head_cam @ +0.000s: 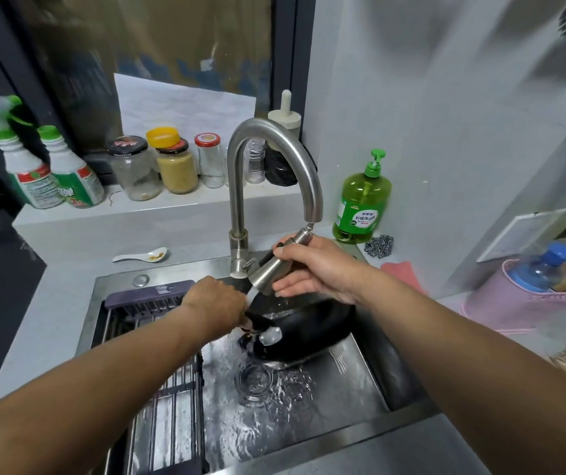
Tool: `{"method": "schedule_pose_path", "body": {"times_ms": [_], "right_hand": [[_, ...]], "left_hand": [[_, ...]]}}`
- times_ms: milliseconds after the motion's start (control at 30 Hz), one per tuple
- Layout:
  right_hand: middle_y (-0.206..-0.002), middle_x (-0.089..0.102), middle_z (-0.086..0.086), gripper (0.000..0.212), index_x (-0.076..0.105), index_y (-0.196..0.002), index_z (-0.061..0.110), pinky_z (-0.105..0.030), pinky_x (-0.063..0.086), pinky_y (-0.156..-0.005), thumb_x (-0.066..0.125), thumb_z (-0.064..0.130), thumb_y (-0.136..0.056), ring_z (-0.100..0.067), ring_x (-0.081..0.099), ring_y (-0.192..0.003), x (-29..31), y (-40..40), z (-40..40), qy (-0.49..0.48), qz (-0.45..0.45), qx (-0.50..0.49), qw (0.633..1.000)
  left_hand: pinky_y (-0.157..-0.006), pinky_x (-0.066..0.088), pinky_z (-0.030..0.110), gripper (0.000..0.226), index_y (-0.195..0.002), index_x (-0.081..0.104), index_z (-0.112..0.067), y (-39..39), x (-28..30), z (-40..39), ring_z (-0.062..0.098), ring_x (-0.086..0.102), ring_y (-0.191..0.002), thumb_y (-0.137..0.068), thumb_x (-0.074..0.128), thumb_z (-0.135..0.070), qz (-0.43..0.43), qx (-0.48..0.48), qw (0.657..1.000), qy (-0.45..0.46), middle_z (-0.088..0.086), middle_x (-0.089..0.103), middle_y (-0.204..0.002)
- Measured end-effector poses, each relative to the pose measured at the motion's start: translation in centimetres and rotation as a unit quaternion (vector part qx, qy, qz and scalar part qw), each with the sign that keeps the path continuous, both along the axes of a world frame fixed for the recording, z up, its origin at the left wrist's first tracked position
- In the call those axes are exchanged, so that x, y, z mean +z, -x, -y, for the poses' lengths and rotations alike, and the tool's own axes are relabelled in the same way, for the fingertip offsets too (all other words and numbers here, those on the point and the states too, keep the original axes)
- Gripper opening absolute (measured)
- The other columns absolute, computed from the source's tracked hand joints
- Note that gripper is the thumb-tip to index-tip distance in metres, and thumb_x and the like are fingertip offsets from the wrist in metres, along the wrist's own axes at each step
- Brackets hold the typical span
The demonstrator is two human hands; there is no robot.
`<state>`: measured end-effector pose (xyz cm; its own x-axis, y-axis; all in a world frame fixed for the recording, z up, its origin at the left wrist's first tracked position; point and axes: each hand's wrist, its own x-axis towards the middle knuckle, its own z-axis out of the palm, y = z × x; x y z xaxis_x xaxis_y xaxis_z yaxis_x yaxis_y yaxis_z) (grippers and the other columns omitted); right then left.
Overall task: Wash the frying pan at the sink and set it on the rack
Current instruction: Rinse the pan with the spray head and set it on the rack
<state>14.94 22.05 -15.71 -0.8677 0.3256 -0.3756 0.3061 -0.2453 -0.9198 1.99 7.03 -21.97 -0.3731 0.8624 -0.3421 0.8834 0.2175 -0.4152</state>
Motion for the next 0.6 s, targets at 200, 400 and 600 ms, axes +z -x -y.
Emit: {"method": "schedule_pose_path", "body": {"times_ms": [200,400,600], "right_hand": [[-0.098,0.074,-0.023,0.013,0.062,-0.105,0.011,-0.047,0.062,-0.081,0.067,0.018,-0.095,-0.036,0.074,-0.083,0.4,0.0,0.2,0.018,-0.015,-0.001,1.000],[-0.096,0.072,-0.026,0.032,0.056,-0.121,0.003,-0.046,0.063,-0.077,0.068,0.016,-0.094,-0.037,0.074,-0.081,0.3,0.5,0.6,0.050,-0.026,-0.020,0.998],[-0.095,0.072,-0.025,0.039,0.053,-0.130,-0.002,-0.045,0.062,-0.081,0.063,0.014,-0.096,-0.035,0.073,-0.083,0.3,1.1,2.0,0.099,-0.042,0.012,0.994]], "left_hand": [[-0.074,0.048,0.033,0.040,-0.112,0.053,-0.027,1.6,1.2,-0.5,0.019,0.061,-0.082,-0.098,0.040,-0.062,0.137,0.107,0.984,-0.020,-0.005,0.066,-0.095],[-0.043,0.039,0.026,0.025,-0.100,0.065,0.000,4.6,-0.4,0.1,0.014,0.049,-0.046,-0.101,0.046,-0.017,0.460,0.311,0.831,-0.021,0.011,0.065,-0.071],[-0.039,0.038,0.019,0.024,-0.101,0.061,-0.002,5.2,0.4,-0.2,0.010,0.047,-0.041,-0.105,0.049,-0.022,0.486,0.324,0.809,0.069,0.003,0.057,-0.066]]}}
